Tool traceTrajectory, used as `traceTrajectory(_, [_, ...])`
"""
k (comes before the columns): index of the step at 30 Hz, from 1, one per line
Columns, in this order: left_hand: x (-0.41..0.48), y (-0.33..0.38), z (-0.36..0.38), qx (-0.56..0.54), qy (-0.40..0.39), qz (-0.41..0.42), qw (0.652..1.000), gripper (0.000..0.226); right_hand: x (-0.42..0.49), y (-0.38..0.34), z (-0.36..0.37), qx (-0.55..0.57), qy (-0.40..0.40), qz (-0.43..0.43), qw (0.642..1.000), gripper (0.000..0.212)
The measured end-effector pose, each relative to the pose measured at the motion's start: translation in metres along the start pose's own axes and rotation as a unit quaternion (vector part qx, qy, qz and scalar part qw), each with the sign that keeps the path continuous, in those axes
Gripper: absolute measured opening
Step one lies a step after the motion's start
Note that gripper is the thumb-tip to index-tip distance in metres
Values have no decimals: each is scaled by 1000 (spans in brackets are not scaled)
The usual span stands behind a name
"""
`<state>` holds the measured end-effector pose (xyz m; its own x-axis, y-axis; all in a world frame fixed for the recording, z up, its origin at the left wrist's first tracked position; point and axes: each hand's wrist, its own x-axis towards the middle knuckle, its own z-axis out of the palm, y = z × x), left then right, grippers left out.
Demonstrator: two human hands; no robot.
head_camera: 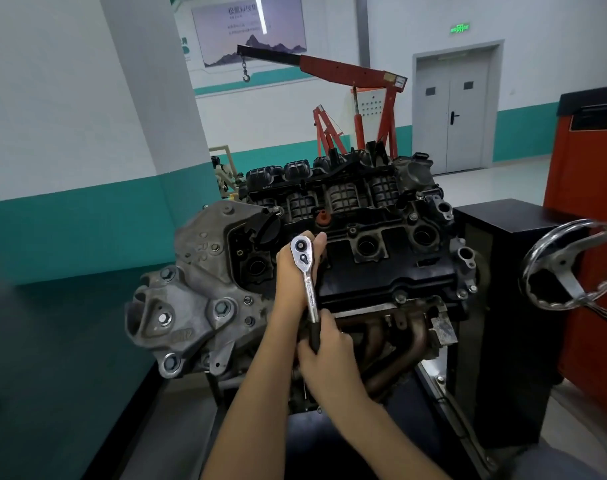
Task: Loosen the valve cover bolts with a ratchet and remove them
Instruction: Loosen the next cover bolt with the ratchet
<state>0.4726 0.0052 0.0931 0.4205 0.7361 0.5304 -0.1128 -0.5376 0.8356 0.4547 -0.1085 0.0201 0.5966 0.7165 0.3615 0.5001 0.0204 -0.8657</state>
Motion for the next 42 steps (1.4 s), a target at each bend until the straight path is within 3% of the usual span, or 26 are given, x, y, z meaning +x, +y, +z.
traceTrajectory(4, [2,0,-5,-5,-60,22,998,53,24,10,-74,-172,-79,-59,980,28])
traceTrajectory(8, [2,4,-2,-18,-84,34,996,55,84,-16,-161,-420,-134,-147,885,23])
traceTrajectory(10, [-1,1,-3,-41,-60,36,997,54,98,-27,-166,-466,-124,-183,857,21])
traceTrajectory(12, [-4,-5,-2,-77,-34,38,996,46,85,-16,-151,-435,-93,-169,880,20])
traceTrajectory(15, [-7,-7,6,-77,-16,46,996,49,34,12,-104,-256,-49,-91,961,16])
traceTrajectory(17, [-5,-5,9,-60,-10,41,997,56,12,17,-68,-148,-22,-48,988,17])
traceTrajectory(21, [2,-7,7,-34,-8,7,999,59,3,12,-17,-30,-10,-26,999,15])
traceTrajectory(24, [1,-8,3,-41,-26,19,999,57,13,16,-43,-93,-53,-38,994,17])
traceTrajectory(27, [-1,-6,2,-37,-50,34,997,54,45,14,-109,-238,-107,-84,962,24])
traceTrajectory(30, [1,-3,1,-39,-52,35,997,55,87,-12,-161,-416,-135,-163,884,20])
traceTrajectory(32, [-2,-4,-1,-57,-38,28,997,51,100,-24,-164,-478,-124,-205,845,21])
traceTrajectory(34, [-5,-7,-2,-82,-21,20,996,45,90,-17,-152,-466,-95,-189,859,20])
traceTrajectory(38, [-7,-6,5,-82,0,18,996,52,23,11,-81,-205,-41,-70,975,18])
traceTrajectory(42, [-4,-4,4,-33,14,11,999,45,0,4,5,-38,1,7,999,26])
